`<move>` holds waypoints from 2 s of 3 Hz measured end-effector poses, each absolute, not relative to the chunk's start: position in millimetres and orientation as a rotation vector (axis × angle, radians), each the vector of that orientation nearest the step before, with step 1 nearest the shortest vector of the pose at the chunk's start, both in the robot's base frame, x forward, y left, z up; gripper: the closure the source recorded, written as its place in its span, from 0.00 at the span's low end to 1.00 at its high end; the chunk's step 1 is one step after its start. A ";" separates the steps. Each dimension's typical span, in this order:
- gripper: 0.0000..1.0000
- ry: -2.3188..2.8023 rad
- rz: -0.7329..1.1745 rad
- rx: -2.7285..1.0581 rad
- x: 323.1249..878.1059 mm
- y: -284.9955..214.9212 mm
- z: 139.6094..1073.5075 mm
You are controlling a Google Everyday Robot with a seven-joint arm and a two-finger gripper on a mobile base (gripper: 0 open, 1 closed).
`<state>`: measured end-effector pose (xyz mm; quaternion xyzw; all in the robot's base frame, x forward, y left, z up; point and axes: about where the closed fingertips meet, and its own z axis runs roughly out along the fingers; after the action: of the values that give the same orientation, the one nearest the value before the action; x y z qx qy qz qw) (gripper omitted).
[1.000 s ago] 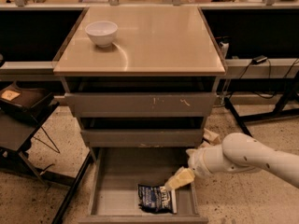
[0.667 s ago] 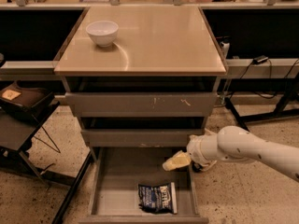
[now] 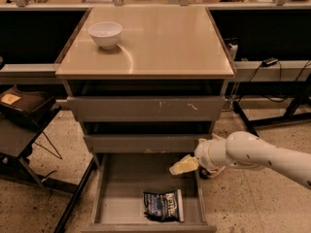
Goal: Pick blue chip bag from bottom drawer and place on counter
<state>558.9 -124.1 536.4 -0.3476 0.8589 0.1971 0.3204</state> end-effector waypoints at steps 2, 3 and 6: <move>0.00 2.323 0.664 -0.923 569.8 -12.3 436.8; 0.00 2.323 0.665 -0.923 569.8 -12.3 436.8; 0.00 2.501 0.572 -0.847 557.6 -96.4 343.0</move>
Offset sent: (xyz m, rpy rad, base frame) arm 0.0157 0.1227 -0.1032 0.0744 0.1288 0.0469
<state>557.6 -96.4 343.0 -0.3058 0.9034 0.2068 0.2182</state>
